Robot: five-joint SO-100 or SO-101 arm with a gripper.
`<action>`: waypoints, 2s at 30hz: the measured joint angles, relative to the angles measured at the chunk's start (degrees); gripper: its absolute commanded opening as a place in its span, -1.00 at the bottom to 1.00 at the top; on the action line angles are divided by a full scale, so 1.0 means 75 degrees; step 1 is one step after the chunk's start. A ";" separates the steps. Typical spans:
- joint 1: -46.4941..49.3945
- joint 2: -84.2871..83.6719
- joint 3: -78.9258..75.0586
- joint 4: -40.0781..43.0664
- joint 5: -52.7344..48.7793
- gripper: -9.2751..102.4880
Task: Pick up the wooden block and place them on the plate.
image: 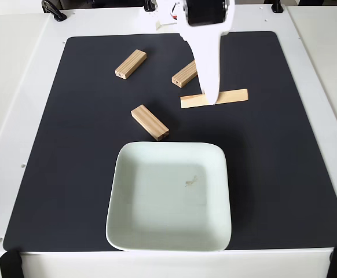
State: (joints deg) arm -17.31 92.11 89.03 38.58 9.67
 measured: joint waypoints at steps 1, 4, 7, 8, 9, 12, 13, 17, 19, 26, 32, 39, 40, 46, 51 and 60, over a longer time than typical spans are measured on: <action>0.0094 -0.0152 -0.0129 -0.0316 0.0000 -0.84; 0.0457 -0.1078 -0.1066 -0.0820 0.0000 -0.84; 0.0762 -0.2285 -0.2367 -0.0926 0.0000 -0.84; 0.0785 -0.2707 -0.2848 -0.0926 0.0000 -0.84; 0.0809 -0.3117 -0.3316 -0.0926 -0.0012 -0.84; 0.0797 -0.4219 -0.4617 -0.0926 -0.0012 -0.84; 0.0785 -0.4547 -0.4969 -0.0926 -0.0012 -0.84; 0.0820 -0.5543 -0.5730 -0.0926 -0.0012 -0.84; 0.0844 -0.5777 -0.5789 -0.0926 -0.0012 -0.84; 0.0855 -0.6223 -0.5836 -0.0961 -0.0012 -0.84; 0.1020 -0.6316 -0.5848 -0.0961 -0.0012 -0.84; 0.1160 -0.6316 -0.5895 -0.0492 -0.0012 -0.84; 0.1195 -0.6316 -0.5895 -0.0363 -0.0012 -0.84; 0.1324 -0.6316 -0.5895 -0.0270 -0.0012 -0.84; 0.1289 -0.6316 -0.5895 -0.0270 -0.0012 -0.81; 0.1289 -0.6316 -0.5895 -0.0270 -0.0012 -0.25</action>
State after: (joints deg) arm -7.65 44.74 44.82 36.56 9.58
